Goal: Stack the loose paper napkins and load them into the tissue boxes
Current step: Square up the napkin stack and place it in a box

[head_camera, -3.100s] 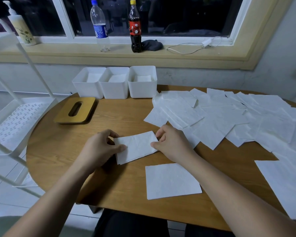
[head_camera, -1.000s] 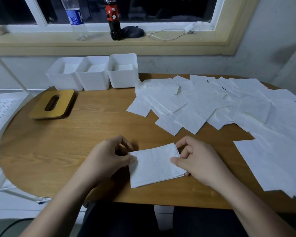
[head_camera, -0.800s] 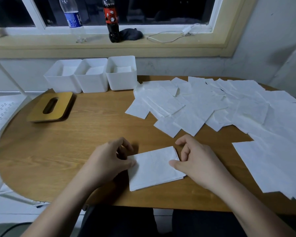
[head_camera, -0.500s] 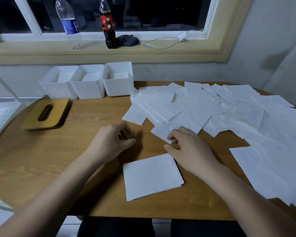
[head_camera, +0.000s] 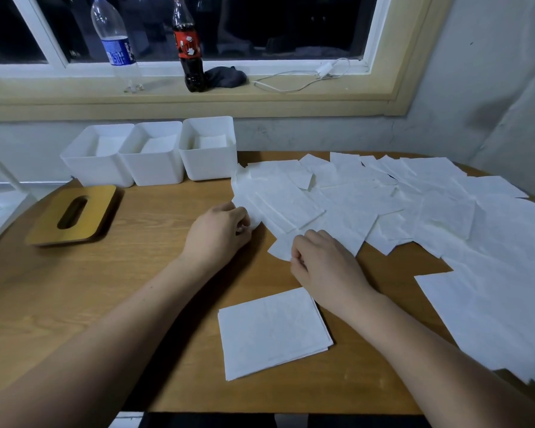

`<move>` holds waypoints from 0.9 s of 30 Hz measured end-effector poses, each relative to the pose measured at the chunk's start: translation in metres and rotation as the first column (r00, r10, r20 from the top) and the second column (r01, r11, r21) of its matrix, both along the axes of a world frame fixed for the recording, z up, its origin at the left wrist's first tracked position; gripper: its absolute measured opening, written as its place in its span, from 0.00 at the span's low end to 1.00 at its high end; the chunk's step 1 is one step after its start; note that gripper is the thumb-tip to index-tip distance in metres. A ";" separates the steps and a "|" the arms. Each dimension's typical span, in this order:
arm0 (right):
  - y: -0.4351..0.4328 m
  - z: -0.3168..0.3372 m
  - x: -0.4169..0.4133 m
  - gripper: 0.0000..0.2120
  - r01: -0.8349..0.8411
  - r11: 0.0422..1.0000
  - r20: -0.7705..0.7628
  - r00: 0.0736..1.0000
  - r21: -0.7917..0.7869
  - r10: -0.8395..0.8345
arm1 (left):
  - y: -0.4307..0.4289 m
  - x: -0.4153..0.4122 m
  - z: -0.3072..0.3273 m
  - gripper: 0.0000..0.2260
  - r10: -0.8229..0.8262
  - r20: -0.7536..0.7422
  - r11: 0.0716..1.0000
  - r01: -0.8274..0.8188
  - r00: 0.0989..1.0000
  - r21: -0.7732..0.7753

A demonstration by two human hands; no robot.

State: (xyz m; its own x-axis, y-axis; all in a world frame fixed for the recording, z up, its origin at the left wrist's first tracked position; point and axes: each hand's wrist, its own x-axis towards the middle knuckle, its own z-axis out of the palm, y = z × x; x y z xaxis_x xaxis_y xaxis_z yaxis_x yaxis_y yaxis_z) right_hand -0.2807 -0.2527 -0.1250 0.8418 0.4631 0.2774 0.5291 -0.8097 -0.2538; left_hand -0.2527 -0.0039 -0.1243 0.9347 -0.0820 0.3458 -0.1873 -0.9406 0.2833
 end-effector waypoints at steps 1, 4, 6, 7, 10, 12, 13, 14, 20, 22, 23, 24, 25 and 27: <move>0.000 0.002 -0.001 0.08 -0.013 1.000 -0.013 1.000 0.010 0.013 | 0.001 -0.001 0.001 0.03 0.007 -0.005 1.000 -0.007 1.000 0.021; -0.002 0.011 -0.004 0.08 -0.054 0.991 -0.053 0.997 0.120 0.061 | 0.005 -0.007 0.006 0.02 0.020 -0.017 0.999 -0.019 1.000 0.033; -0.003 0.023 -0.008 0.07 -0.061 0.969 -0.111 0.990 0.239 0.090 | 0.009 -0.015 0.010 0.04 0.023 -0.019 1.000 -0.023 1.000 0.005; -0.004 0.030 -0.010 0.07 -0.048 0.955 -0.149 0.984 0.293 0.095 | 0.011 -0.020 0.011 0.04 0.023 -0.012 1.000 -0.023 1.000 -0.019; -0.006 0.053 -0.016 0.06 0.002 0.899 -0.253 0.960 0.438 0.121 | 0.017 -0.038 0.020 0.05 0.001 0.017 0.992 0.001 1.000 -0.125; -0.005 0.065 -0.021 0.06 0.028 0.849 -0.293 0.944 0.528 0.152 | 0.017 -0.052 0.029 0.05 0.012 0.003 0.971 -0.011 1.000 -0.238; -0.003 0.069 -0.023 0.06 0.035 0.829 -0.301 0.940 0.557 0.163 | 0.017 -0.060 0.033 0.05 0.034 -0.008 0.953 -0.034 0.999 -0.301; 0.000 0.071 -0.025 0.06 0.037 0.820 -0.299 0.940 0.571 0.166 | 0.016 -0.068 0.037 0.05 0.060 -0.018 0.931 -0.062 0.998 -0.361; 0.028 0.063 -0.037 0.07 0.054 0.804 -0.292 0.944 0.592 0.152 | 0.002 -0.111 0.057 0.19 0.100 -0.179 0.728 -0.195 0.979 -0.658; 0.036 0.061 -0.041 0.07 0.054 0.798 -0.297 0.941 0.600 0.161 | -0.002 -0.118 0.063 0.20 0.085 -0.214 0.649 -0.217 0.973 -0.729; 0.040 0.060 -0.044 0.07 0.052 0.793 -0.296 0.941 0.607 0.165 | -0.004 -0.119 0.065 0.19 0.085 -0.214 0.615 -0.220 0.973 -0.757; 0.044 0.059 -0.046 0.07 0.048 0.791 -0.292 0.942 0.610 0.167 | -0.006 -0.121 0.067 0.17 0.089 -0.208 0.588 -0.220 0.974 -0.779; 0.048 0.058 -0.049 0.08 0.042 0.791 -0.286 0.943 0.611 0.171 | -0.007 -0.123 0.070 0.14 0.096 -0.200 0.567 -0.219 0.975 -0.794; 0.054 0.056 -0.054 0.08 0.030 0.789 -0.278 0.943 0.613 0.181 | -0.010 -0.126 0.073 0.11 0.110 -0.185 0.546 -0.215 0.977 -0.810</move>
State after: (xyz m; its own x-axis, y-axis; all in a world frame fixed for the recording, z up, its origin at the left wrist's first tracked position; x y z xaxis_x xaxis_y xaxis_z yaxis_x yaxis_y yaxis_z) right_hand -0.3345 -0.1988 -0.0688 0.8995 0.3551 0.2547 0.3911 -0.3944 -0.8315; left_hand -0.3788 -0.0142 -0.0510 0.9344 0.3455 0.0865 0.0223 -0.2992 0.9539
